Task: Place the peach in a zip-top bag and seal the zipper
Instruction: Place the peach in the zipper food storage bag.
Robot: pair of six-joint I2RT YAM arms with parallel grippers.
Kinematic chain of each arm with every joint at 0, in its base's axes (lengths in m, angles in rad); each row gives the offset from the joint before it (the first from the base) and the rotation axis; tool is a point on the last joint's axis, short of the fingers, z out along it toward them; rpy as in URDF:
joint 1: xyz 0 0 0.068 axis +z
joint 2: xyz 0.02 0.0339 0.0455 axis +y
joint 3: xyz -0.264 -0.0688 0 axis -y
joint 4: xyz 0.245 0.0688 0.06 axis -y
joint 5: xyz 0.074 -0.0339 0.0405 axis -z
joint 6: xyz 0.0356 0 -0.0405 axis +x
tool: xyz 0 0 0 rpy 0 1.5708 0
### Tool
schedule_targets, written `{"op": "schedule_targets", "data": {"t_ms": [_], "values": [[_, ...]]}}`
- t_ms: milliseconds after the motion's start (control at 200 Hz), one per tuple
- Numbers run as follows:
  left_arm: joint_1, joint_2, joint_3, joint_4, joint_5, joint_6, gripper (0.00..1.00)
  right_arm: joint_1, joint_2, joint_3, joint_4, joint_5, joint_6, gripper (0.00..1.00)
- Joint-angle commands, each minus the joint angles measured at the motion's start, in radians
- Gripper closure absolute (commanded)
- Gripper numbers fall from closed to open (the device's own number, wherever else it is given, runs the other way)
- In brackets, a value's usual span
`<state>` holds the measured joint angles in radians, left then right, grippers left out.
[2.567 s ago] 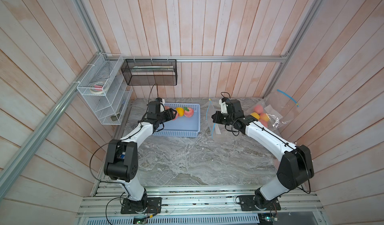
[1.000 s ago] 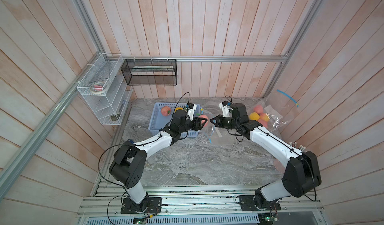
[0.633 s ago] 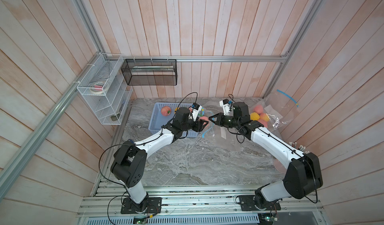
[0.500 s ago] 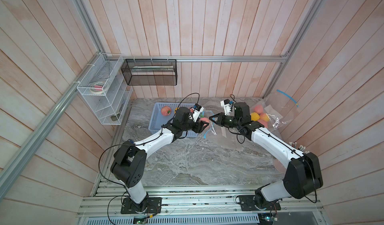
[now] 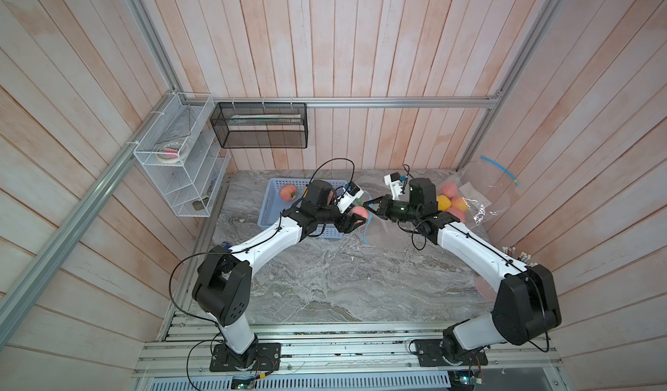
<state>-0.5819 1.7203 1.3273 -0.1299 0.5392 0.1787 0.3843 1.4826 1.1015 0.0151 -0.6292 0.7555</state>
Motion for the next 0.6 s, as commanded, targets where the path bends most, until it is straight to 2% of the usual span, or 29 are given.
{"op": "schedule_targets", "data": {"t_ms": [0,140,275,380,460,595], "values": [[-0.002,0.022,0.054,-0.021,-0.093,0.007,0.19,-0.002,-0.020,0.006,-0.008,0.000,0.008,1.00],[0.008,-0.021,0.062,-0.017,-0.078,-0.047,0.08,-0.008,-0.017,0.016,-0.034,0.041,0.013,1.00],[0.034,-0.103,-0.002,0.078,-0.012,-0.136,0.01,-0.010,-0.005,0.022,-0.029,0.053,0.036,1.00],[0.077,-0.158,-0.060,0.150,0.010,-0.220,0.00,-0.013,0.004,0.038,-0.037,0.069,0.043,1.00],[0.127,-0.188,-0.105,0.186,-0.053,-0.307,0.00,-0.027,0.009,0.053,-0.058,0.086,0.041,1.00],[0.218,-0.183,-0.136,0.142,-0.308,-0.422,0.00,-0.067,0.003,0.070,-0.098,0.136,0.034,1.00]]}}
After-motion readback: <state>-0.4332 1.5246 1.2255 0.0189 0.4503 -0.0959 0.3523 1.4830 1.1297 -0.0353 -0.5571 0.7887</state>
